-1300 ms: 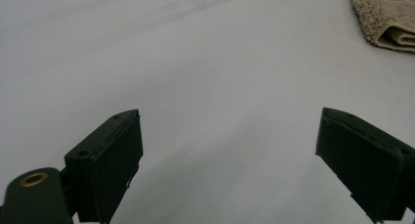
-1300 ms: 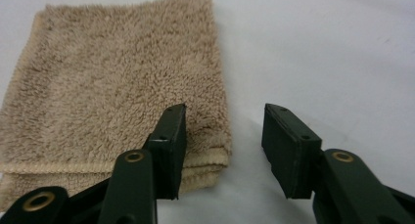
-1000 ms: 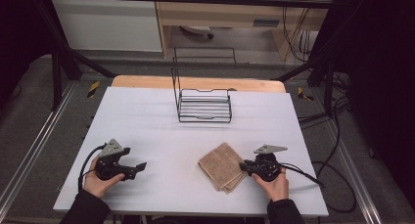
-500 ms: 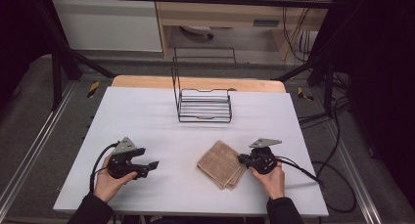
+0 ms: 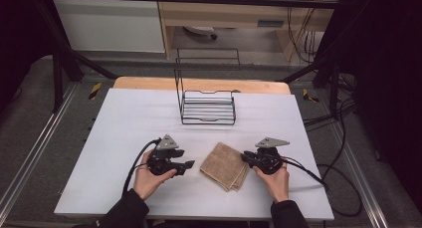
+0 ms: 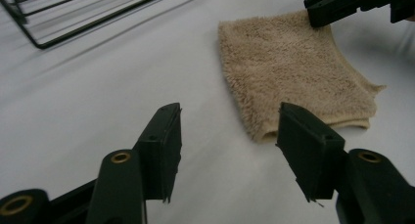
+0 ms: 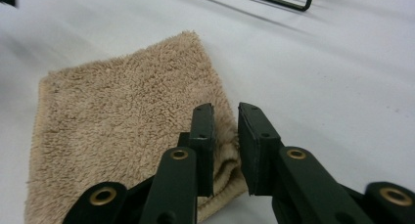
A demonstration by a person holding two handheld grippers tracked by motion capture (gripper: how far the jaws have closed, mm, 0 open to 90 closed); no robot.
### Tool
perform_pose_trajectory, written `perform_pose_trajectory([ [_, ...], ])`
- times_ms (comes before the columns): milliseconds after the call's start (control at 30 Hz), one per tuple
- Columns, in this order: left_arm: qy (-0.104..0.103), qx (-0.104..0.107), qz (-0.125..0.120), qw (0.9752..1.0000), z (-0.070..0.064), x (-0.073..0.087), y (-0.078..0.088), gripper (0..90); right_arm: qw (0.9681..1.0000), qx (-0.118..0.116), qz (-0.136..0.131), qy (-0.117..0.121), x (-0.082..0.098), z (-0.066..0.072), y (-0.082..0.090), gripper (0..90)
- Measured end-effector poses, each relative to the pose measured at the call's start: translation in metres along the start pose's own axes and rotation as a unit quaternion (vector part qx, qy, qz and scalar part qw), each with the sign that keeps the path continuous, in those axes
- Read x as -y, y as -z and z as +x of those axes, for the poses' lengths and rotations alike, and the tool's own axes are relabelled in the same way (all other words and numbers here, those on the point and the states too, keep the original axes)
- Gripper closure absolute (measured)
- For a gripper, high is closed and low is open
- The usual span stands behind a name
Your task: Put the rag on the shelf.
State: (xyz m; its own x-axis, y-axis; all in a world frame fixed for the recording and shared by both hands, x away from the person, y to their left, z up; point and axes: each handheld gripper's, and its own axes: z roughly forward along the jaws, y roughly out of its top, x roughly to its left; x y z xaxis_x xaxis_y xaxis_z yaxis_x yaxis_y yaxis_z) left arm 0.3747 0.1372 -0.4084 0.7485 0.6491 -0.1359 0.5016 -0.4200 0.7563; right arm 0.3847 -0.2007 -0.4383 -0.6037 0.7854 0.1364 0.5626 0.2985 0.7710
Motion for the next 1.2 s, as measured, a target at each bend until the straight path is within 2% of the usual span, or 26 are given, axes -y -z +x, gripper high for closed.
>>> perform_pose_trajectory([
  [133, 0.005, 0.017, 0.018, 0.9997, -0.009, -0.006, -0.024, 46.0, 1.0000, 0.003, -0.005, -0.002, 0.002, 0.001, 0.004, 70.1],
  [167, 0.002, 0.020, 0.026, 0.9995, -0.011, -0.007, -0.030, 48.8, 0.9999, 0.007, -0.003, -0.008, 0.004, 0.001, 0.004, 65.9],
  [233, -0.006, 0.023, 0.036, 0.9991, -0.016, -0.006, -0.040, 52.2, 0.9998, 0.013, 0.004, -0.010, 0.006, 0.000, 0.004, 64.0],
  [300, -0.012, 0.028, 0.047, 0.9984, -0.019, -0.005, -0.047, 53.5, 0.9997, 0.018, 0.008, -0.010, 0.006, 0.000, 0.002, 63.5],
  [333, -0.010, 0.029, 0.051, 0.9982, -0.020, -0.005, -0.051, 57.8, 0.9996, 0.021, 0.016, -0.011, 0.007, 0.000, -0.001, 63.1],
  [433, -0.008, 0.037, 0.060, 0.9975, -0.022, -0.002, -0.057, 63.4, 0.9991, 0.021, 0.030, -0.019, 0.008, 0.000, -0.007, 64.8],
  [633, 0.016, 0.049, 0.059, 0.9969, -0.022, 0.003, -0.058, 71.4, 0.9987, 0.012, 0.039, -0.032, 0.008, 0.000, -0.010, 74.2],
  [700, 0.019, 0.051, 0.059, 0.9967, -0.023, 0.004, -0.058, 75.8, 0.9983, 0.009, 0.040, -0.041, 0.007, 0.001, -0.011, 79.5],
  [733, 0.019, 0.052, 0.059, 0.9967, -0.024, 0.003, -0.058, 81.3, 0.9980, 0.008, 0.042, -0.048, 0.007, 0.000, -0.011, 82.6],
  [867, 0.013, 0.052, 0.060, 0.9968, -0.027, 0.003, -0.056, 85.3, 0.9976, 0.004, 0.042, -0.056, 0.005, -0.001, -0.012, 84.7],
  [967, 0.015, 0.052, 0.060, 0.9968, -0.030, 0.005, -0.051, 86.4, 0.9981, -0.003, 0.038, -0.049, 0.000, 0.000, -0.015, 85.4],
  [1067, 0.017, 0.050, 0.063, 0.9966, -0.035, 0.008, -0.044, 86.6, 0.9991, -0.008, 0.034, -0.022, -0.006, 0.006, -0.018, 85.4],
  [1200, 0.024, 0.042, 0.061, 0.9970, -0.041, 0.016, -0.033, 86.5, 0.9993, -0.018, 0.032, -0.006, -0.013, 0.012, -0.024, 85.4],
])
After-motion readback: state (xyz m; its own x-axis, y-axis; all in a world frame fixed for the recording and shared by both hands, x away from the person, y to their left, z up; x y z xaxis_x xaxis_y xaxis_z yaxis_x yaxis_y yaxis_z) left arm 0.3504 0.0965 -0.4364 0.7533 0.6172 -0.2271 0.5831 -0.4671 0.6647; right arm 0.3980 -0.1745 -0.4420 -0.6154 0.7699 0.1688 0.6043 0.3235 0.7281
